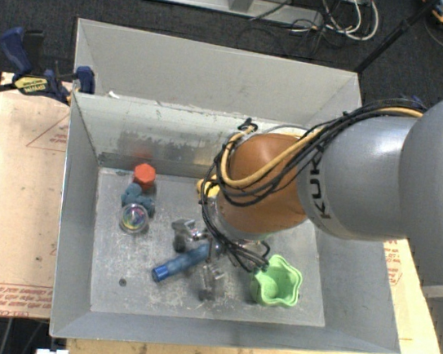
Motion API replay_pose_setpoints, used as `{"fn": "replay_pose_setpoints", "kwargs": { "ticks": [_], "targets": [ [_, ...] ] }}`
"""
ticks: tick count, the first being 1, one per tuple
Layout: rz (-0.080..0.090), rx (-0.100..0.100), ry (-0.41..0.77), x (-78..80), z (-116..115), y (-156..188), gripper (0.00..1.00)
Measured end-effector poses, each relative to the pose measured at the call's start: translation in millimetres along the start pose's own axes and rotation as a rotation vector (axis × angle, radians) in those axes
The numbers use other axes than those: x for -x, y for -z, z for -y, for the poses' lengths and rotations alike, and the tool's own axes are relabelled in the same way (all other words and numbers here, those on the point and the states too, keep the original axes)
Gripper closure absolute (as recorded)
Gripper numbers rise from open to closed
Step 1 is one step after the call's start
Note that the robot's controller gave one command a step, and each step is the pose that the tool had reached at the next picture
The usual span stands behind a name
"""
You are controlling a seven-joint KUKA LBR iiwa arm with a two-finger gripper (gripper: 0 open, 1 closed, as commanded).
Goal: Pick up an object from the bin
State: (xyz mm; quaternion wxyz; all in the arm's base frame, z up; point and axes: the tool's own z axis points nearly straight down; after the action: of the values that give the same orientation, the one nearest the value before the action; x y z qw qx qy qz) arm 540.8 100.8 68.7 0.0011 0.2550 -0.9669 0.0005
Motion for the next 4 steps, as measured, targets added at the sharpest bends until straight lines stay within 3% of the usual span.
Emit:
{"fn": "replay_pose_setpoints", "kwargs": {
  "ticks": [1,2,3,4],
  "targets": [
    [0.004,0.0,0.033,-20.5,4.8,32.5,0.0],
    [0.005,0.001,-0.026,-19.8,22.4,32.6,0.0],
    [0.005,0.002,-0.087,-7.8,49.4,-0.1,0.0],
    [0.005,0.002,-0.09,-6.9,48.8,0.0,0.0]
  ]
}}
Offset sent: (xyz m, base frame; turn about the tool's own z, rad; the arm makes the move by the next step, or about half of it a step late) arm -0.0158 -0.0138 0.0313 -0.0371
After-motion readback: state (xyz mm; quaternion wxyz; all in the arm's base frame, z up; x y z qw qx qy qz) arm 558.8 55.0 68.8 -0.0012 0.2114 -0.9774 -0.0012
